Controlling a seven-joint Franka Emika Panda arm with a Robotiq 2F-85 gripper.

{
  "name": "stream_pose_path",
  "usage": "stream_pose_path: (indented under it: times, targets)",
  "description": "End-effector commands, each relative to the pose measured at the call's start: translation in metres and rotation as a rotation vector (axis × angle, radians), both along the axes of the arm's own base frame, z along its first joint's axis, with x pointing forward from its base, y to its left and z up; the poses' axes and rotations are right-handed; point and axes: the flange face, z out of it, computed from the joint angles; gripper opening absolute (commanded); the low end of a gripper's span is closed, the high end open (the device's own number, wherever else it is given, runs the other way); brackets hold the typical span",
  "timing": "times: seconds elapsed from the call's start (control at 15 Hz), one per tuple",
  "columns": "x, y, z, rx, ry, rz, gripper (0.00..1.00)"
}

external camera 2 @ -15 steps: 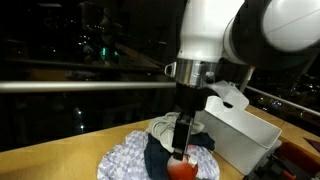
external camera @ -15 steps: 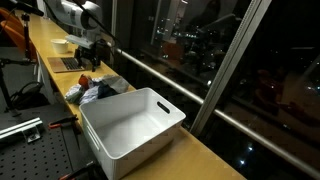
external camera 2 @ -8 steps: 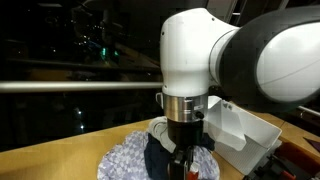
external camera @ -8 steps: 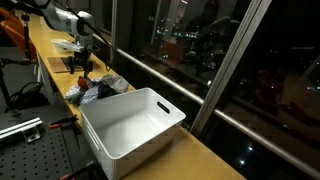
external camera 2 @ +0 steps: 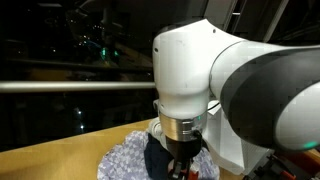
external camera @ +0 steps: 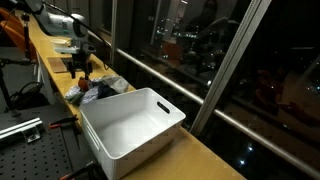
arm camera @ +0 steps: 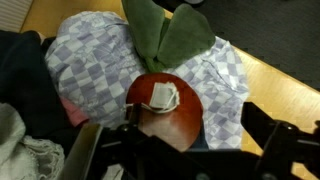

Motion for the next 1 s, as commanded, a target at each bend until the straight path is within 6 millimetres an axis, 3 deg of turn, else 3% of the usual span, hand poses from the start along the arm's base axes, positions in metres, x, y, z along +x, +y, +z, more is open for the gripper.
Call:
stream_pose_path:
  times: [0.0,0.2,0.27,0.4,0.53,0.73,0.93]
  targets:
    - [0.002,0.0,-0.018,-0.046,-0.081,0.0,1.0]
    - [0.005,-0.004,-0.034,-0.065,-0.118,-0.032,0.98]
    - [0.006,-0.005,-0.038,-0.063,-0.126,-0.048,0.76]
    - [0.007,-0.009,-0.046,-0.055,-0.138,-0.086,0.69]
    - [0.008,-0.01,-0.048,-0.041,-0.145,-0.119,0.53]
    - [0.006,-0.014,-0.025,-0.042,-0.164,-0.153,0.31]
    - [-0.002,-0.031,0.024,-0.045,-0.203,-0.19,0.1]
